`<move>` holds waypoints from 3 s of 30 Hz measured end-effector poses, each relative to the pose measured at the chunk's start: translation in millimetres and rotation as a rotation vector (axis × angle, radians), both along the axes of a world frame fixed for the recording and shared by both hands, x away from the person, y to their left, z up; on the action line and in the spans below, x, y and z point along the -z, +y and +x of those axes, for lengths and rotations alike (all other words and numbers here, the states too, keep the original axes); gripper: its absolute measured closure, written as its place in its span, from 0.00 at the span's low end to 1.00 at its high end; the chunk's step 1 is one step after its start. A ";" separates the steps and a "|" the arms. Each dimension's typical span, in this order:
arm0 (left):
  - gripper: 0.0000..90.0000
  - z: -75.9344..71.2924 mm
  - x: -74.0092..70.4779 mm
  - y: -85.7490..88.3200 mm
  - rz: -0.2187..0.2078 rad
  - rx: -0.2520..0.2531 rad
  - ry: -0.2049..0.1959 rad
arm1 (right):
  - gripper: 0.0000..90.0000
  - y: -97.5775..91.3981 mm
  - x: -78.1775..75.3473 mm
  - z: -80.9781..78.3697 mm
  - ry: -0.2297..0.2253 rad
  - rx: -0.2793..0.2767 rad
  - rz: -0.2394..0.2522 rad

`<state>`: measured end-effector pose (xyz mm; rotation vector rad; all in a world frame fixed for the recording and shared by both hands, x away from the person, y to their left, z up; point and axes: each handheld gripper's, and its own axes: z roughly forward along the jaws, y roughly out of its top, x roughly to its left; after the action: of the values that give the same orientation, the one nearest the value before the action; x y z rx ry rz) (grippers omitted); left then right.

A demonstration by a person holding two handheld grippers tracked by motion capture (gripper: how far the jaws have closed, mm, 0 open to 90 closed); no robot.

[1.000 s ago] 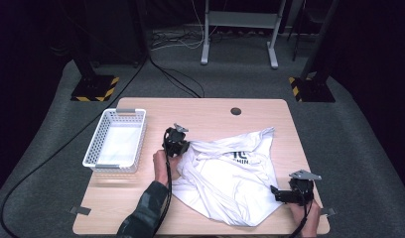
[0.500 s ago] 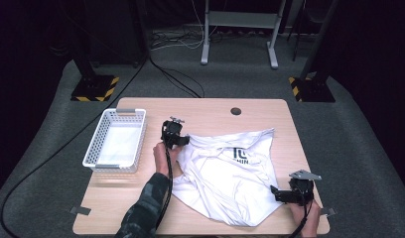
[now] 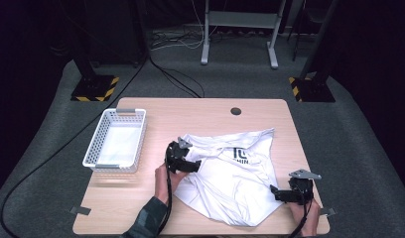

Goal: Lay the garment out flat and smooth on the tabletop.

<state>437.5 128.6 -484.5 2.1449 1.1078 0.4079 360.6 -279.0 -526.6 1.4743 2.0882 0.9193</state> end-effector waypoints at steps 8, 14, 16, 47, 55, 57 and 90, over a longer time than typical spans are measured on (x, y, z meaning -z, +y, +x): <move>0.26 -13.2 28.3 -4.1 0.036 0.004 0.040 | 0.17 41.4 -15.1 16.5 -0.017 -0.148 -0.048; 0.56 -28.8 29.6 -2.5 0.004 -0.008 -0.007 | 0.47 54.0 -10.6 22.3 0.012 -0.185 -0.033; 0.62 -33.8 29.7 -1.5 -0.001 -0.004 -0.008 | 0.60 52.1 -10.5 17.2 0.001 -0.187 -0.021; 0.90 -15.2 -9.7 -2.8 -0.042 0.038 -0.047 | 0.93 68.1 -51.1 53.7 -0.056 -0.167 -0.017; 0.87 -79.4 -8.9 10.8 -0.039 0.133 0.004 | 0.89 49.4 -52.1 -20.1 -0.059 -0.201 -0.025; 0.78 -83.6 -2.1 10.7 -0.014 0.138 0.035 | 0.81 49.8 -40.4 -27.4 -0.019 -0.201 -0.042; 0.98 -0.2 -0.4 -19.7 0.054 0.098 -0.008 | 0.91 81.8 -45.5 56.8 -0.050 -0.190 -0.042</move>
<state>437.3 108.9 -484.1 2.2321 0.9927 0.4053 417.4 -197.2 -481.0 1.2345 2.2253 0.9643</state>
